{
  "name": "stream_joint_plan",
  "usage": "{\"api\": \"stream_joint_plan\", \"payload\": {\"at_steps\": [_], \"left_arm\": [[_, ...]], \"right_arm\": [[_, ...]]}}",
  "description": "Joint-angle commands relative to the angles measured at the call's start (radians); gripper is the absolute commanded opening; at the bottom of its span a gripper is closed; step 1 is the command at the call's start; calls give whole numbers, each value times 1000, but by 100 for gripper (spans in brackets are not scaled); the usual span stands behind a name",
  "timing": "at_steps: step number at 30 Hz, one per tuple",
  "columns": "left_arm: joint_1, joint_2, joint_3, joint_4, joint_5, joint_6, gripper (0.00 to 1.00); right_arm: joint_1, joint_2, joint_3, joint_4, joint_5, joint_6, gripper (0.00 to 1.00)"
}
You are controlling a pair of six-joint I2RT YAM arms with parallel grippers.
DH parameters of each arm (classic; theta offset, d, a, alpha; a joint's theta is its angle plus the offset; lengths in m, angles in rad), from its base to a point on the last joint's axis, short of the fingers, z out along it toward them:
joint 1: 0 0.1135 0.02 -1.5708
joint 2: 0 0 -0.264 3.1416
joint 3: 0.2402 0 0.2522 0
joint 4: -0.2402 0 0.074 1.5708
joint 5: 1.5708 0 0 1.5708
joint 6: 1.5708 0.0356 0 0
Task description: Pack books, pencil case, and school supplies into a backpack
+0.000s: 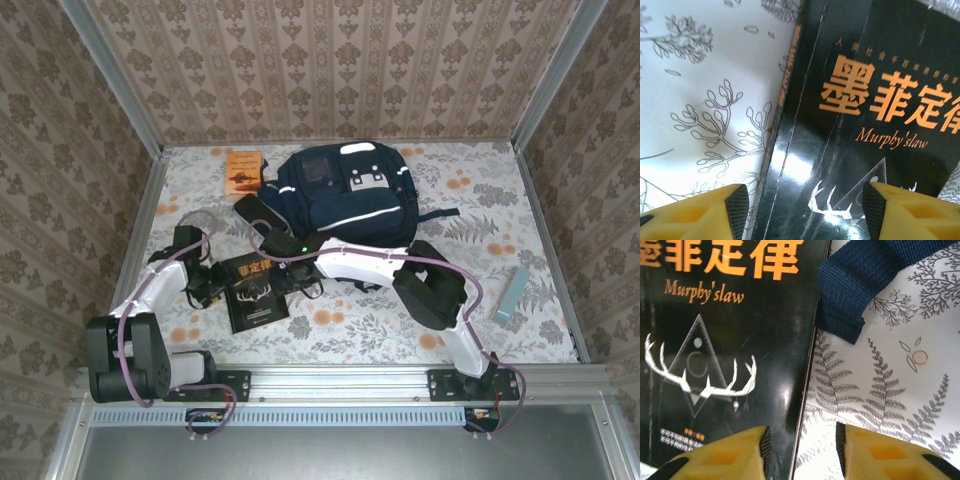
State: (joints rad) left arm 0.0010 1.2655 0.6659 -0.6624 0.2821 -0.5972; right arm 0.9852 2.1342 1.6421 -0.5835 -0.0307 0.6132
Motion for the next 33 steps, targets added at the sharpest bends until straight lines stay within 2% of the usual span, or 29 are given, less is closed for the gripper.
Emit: {"api": "stream_joint_plan", "payload": {"at_steps": [1, 15, 21, 27, 33], "left_arm": [[7, 8, -29, 26, 33, 1, 65], [5, 51, -74, 120, 128, -28, 60], [-2, 47, -77, 142, 220, -35, 56], [-3, 25, -88, 249, 418, -66, 55], [-3, -3, -86, 278, 488, -91, 53]], "right_arm": [[-3, 50, 68, -73, -11, -26, 38], [-5, 110, 64, -95, -32, -29, 37], [-8, 130, 58, -99, -34, -24, 35], [-14, 151, 57, -101, -45, -19, 33], [-25, 162, 50, -100, -48, -20, 32]]}}
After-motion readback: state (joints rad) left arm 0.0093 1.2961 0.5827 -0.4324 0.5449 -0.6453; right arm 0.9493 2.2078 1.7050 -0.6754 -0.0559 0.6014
